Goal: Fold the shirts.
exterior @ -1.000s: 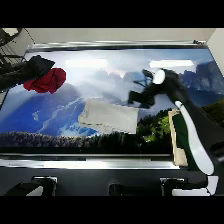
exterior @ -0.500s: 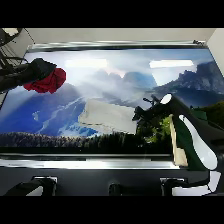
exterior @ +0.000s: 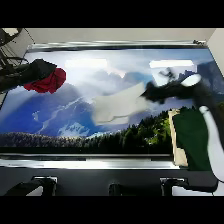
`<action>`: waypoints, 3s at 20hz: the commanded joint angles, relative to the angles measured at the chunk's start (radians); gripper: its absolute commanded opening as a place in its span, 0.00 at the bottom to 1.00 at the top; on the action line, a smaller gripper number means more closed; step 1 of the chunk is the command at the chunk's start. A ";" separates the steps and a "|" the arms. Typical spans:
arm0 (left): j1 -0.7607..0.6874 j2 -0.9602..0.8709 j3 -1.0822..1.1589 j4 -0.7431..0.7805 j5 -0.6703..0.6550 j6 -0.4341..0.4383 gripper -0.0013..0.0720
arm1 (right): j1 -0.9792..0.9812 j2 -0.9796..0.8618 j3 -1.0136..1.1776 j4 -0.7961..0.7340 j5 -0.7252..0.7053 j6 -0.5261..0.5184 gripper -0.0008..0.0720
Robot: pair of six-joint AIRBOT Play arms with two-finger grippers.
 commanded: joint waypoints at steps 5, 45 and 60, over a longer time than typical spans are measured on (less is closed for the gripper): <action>0.000 -0.002 0.000 0.000 0.019 0.047 0.05 | -0.344 0.208 0.214 -0.155 0.203 0.159 0.07; -0.026 -0.023 0.193 0.269 0.021 0.143 0.05 | -0.815 0.475 -0.015 -0.496 0.064 -0.140 0.93; -0.228 0.046 -0.326 0.764 -0.341 -0.305 0.95 | 0.297 0.135 0.030 -0.584 0.275 0.186 0.97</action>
